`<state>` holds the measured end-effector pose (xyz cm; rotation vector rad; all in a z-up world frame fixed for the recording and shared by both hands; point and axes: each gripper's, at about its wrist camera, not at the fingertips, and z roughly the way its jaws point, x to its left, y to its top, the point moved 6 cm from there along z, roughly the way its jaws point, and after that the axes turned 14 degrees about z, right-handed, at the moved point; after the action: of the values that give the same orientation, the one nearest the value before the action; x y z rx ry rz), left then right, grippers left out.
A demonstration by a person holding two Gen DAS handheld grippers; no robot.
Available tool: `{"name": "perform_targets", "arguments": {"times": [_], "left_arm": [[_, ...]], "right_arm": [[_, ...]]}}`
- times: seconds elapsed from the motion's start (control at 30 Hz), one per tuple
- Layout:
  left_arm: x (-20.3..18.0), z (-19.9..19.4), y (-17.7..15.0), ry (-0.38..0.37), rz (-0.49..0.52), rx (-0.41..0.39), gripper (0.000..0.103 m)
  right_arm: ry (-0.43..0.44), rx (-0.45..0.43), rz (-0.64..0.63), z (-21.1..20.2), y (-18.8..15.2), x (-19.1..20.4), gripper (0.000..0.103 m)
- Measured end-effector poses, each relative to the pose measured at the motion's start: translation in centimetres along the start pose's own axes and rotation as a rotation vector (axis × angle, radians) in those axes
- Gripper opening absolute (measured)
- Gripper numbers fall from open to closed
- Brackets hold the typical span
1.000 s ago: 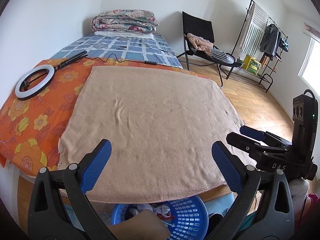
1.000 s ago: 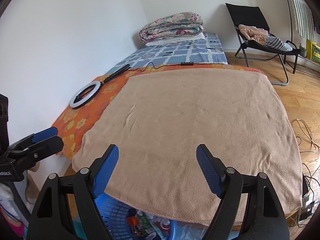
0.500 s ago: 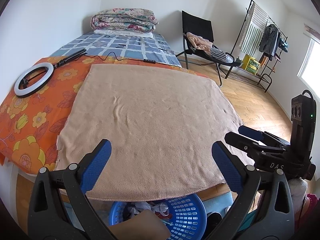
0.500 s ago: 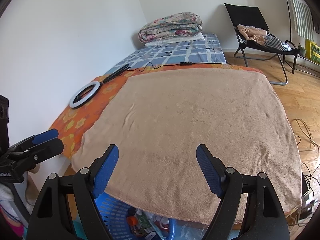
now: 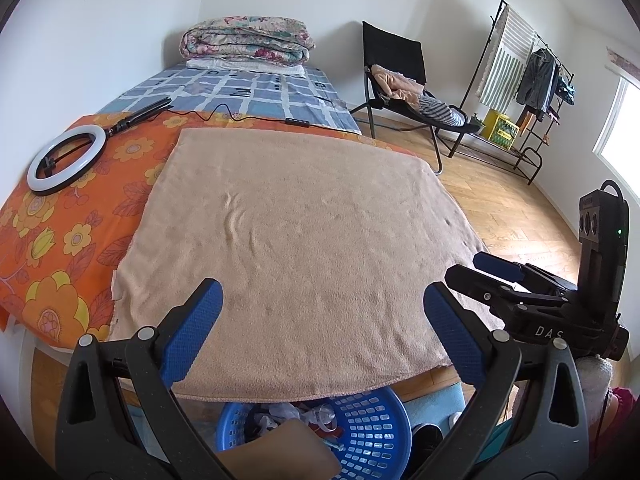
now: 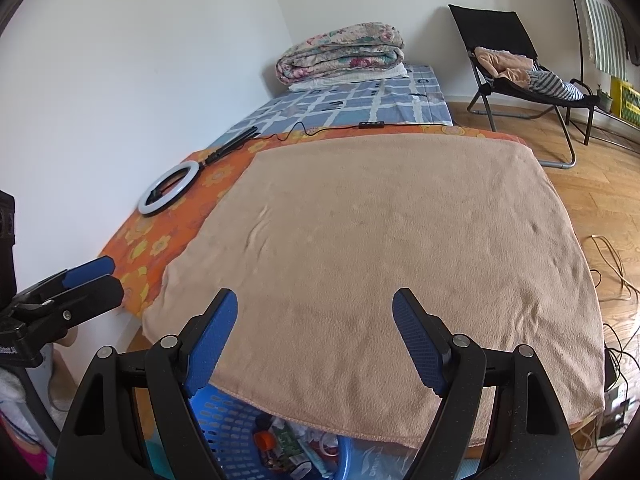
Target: Collect trash
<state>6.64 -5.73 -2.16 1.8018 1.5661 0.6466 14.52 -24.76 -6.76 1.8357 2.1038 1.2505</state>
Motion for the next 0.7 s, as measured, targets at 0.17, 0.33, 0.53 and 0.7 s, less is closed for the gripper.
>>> {"name": "perform_targets", "arguments": {"times": [0.17,0.33,0.53,0.7], "left_arm": [[0.02,0.00,0.01,-0.001,0.000,-0.001,0.102],[0.02,-0.01,0.01,-0.001,0.000,0.000,0.102],[0.01,0.00,0.01,-0.001,-0.001,-0.001,0.102],[-0.05,-0.01,-0.04,-0.002,-0.001,0.000,0.102]], "right_arm": [[0.001,0.002,0.002,0.03,-0.04,0.00,0.080],[0.000,0.003,0.001,0.07,-0.09,-0.03,0.080],[0.001,0.003,0.000,0.10,-0.10,-0.09,0.080],[0.001,0.006,-0.001,0.10,-0.12,-0.17,0.080]]}}
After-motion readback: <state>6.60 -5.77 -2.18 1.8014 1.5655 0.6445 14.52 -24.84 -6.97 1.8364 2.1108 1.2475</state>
